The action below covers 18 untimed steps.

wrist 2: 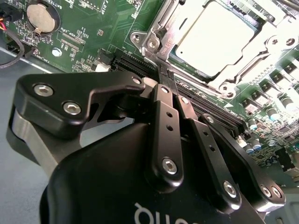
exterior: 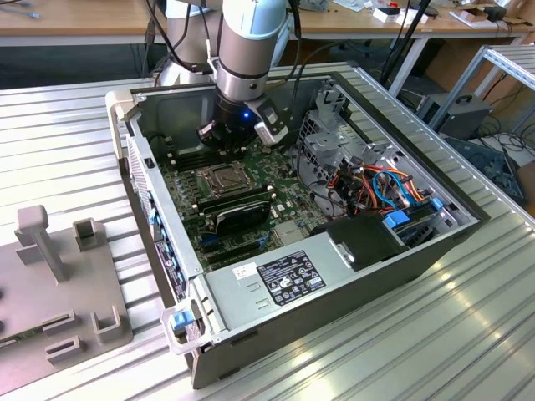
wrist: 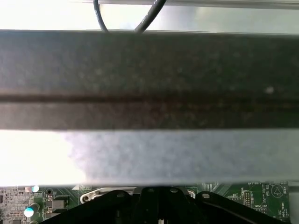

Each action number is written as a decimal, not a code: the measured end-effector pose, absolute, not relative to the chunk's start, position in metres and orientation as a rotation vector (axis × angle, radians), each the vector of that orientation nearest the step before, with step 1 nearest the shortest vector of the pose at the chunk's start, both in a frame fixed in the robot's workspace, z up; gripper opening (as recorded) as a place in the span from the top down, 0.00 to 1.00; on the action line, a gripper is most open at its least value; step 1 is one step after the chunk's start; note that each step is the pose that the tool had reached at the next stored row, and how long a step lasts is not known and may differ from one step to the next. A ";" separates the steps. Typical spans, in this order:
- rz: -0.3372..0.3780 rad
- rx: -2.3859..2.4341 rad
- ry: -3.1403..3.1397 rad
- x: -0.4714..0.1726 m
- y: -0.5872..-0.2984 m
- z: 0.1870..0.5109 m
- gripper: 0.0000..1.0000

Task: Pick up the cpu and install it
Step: 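Install the first cpu locking lever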

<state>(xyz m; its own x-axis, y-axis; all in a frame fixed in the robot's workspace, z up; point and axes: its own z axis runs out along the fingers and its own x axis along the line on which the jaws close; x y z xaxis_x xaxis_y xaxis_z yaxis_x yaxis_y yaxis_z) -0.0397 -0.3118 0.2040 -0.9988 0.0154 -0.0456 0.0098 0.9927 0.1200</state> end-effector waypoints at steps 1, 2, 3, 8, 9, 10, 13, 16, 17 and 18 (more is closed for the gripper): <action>0.186 0.019 3.089 -0.040 -0.312 0.204 0.89; 0.186 0.019 3.089 -0.039 -0.312 0.204 0.89; 0.186 0.020 3.089 -0.039 -0.312 0.204 0.89; 0.186 0.019 3.089 -0.039 -0.312 0.203 0.89; 0.187 0.019 3.089 -0.039 -0.312 0.202 0.89; 0.187 0.019 3.089 -0.039 -0.312 0.202 0.89; 0.190 0.019 3.089 -0.039 -0.311 0.201 0.89; 0.190 0.019 3.089 -0.039 -0.311 0.204 0.89; 0.190 0.020 3.089 -0.039 -0.311 0.205 0.89; 0.190 0.020 3.089 -0.039 -0.311 0.206 0.89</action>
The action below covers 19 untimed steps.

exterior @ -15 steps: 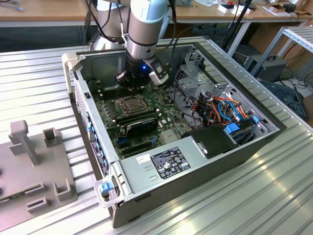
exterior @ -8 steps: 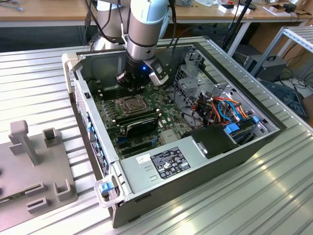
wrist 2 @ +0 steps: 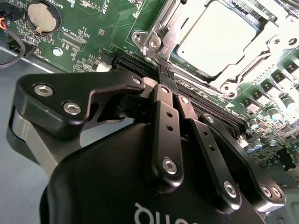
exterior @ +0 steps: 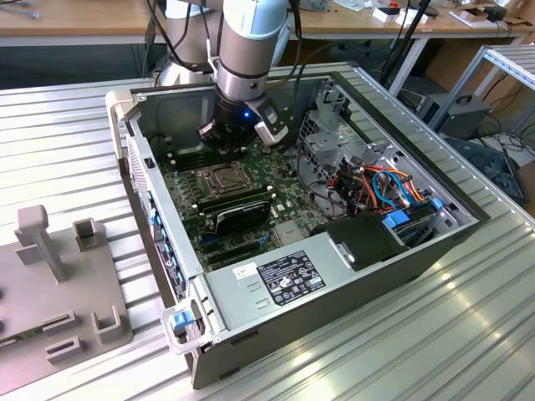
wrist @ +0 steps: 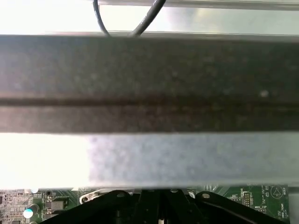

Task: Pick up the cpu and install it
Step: 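Install the first cpu locking lever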

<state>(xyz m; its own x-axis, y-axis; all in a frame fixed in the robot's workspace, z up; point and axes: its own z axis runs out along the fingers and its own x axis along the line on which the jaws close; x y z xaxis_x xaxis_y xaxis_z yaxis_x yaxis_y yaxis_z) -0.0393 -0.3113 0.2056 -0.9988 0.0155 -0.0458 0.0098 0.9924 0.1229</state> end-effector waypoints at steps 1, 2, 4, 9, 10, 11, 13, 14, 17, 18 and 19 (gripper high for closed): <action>0.190 0.020 3.089 -0.039 -0.311 0.207 0.89; 0.190 0.020 3.089 -0.039 -0.311 0.208 0.89; 0.190 0.020 3.089 -0.039 -0.311 0.210 0.89; 0.187 0.019 3.089 -0.039 -0.311 0.213 0.89; 0.187 0.019 3.089 -0.039 -0.311 0.214 0.89; 0.184 0.019 3.089 -0.039 -0.311 0.215 0.89; 0.165 0.019 3.090 -0.039 -0.311 0.216 0.89; 0.147 0.019 3.091 -0.039 -0.311 0.217 0.89; 0.087 0.017 3.093 -0.039 -0.311 0.218 0.89; 0.068 0.017 3.094 -0.039 -0.311 0.218 0.89; 0.055 0.016 3.094 -0.039 -0.311 0.218 0.89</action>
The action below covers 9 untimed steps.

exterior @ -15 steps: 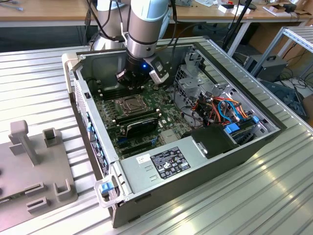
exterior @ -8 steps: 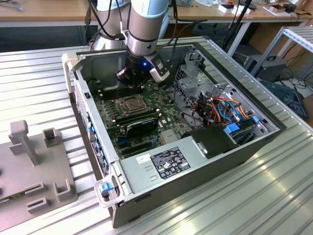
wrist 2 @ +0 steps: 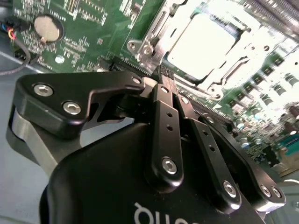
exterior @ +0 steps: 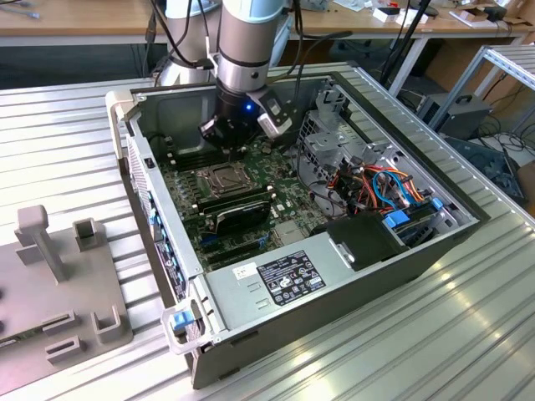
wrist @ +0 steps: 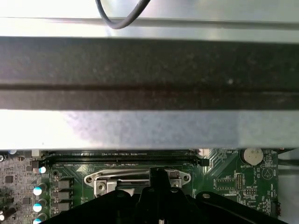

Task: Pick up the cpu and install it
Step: 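Install the first cpu locking lever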

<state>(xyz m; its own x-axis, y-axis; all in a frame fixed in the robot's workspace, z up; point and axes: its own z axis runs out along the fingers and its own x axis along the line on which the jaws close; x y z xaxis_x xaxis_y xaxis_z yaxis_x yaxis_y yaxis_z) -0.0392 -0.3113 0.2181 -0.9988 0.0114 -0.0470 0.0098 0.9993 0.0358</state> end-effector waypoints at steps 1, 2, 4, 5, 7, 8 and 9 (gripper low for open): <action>0.041 0.016 3.094 -0.039 -0.311 0.218 0.89; 0.037 0.016 3.094 -0.039 -0.311 0.218 0.89; 0.037 0.016 3.094 -0.039 -0.311 0.218 0.89; 0.036 0.016 3.094 -0.039 -0.311 0.218 0.89; 0.035 0.016 3.094 -0.039 -0.311 0.218 0.89; 0.034 0.016 3.094 -0.039 -0.312 0.218 0.89; 0.034 0.016 3.094 -0.039 -0.312 0.218 0.89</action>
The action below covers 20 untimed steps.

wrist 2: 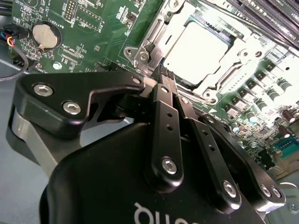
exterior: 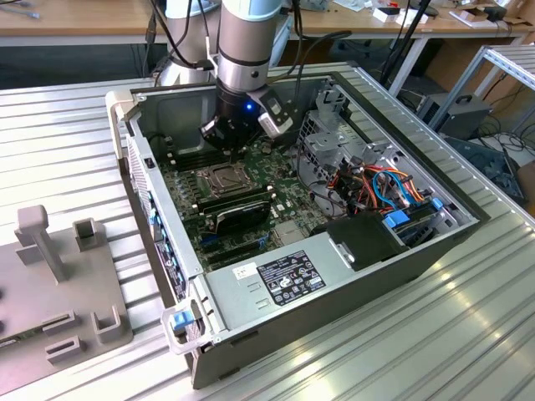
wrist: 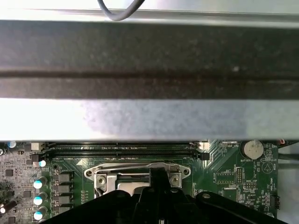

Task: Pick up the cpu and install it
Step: 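Install the first cpu locking lever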

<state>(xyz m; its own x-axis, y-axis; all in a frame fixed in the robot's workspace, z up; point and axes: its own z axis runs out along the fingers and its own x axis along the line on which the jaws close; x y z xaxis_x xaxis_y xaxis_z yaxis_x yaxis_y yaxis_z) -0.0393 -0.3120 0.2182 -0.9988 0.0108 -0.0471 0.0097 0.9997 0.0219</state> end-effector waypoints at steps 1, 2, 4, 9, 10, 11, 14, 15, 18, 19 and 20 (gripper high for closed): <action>0.033 0.016 3.094 -0.039 -0.313 0.218 0.89; 0.033 0.016 3.094 -0.039 -0.314 0.218 0.89; 0.032 0.016 3.094 -0.039 -0.315 0.220 0.89; 0.023 0.016 3.094 -0.039 -0.319 0.227 0.89; 0.017 0.015 3.094 -0.040 -0.320 0.228 0.89; 0.013 0.015 3.094 -0.040 -0.322 0.228 0.89; 0.007 0.015 3.094 -0.040 -0.326 0.229 0.89; 0.005 0.015 3.094 -0.041 -0.327 0.229 0.89; 0.001 0.015 3.094 -0.042 -0.331 0.229 0.89; 0.000 0.015 3.094 -0.042 -0.332 0.229 0.89; -0.001 0.015 3.094 -0.043 -0.332 0.229 0.89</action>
<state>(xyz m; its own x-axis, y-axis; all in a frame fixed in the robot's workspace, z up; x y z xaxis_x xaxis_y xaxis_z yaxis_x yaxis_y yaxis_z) -0.0434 -0.3325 0.2285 -0.9988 0.0099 -0.0473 0.0099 1.0000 -0.0003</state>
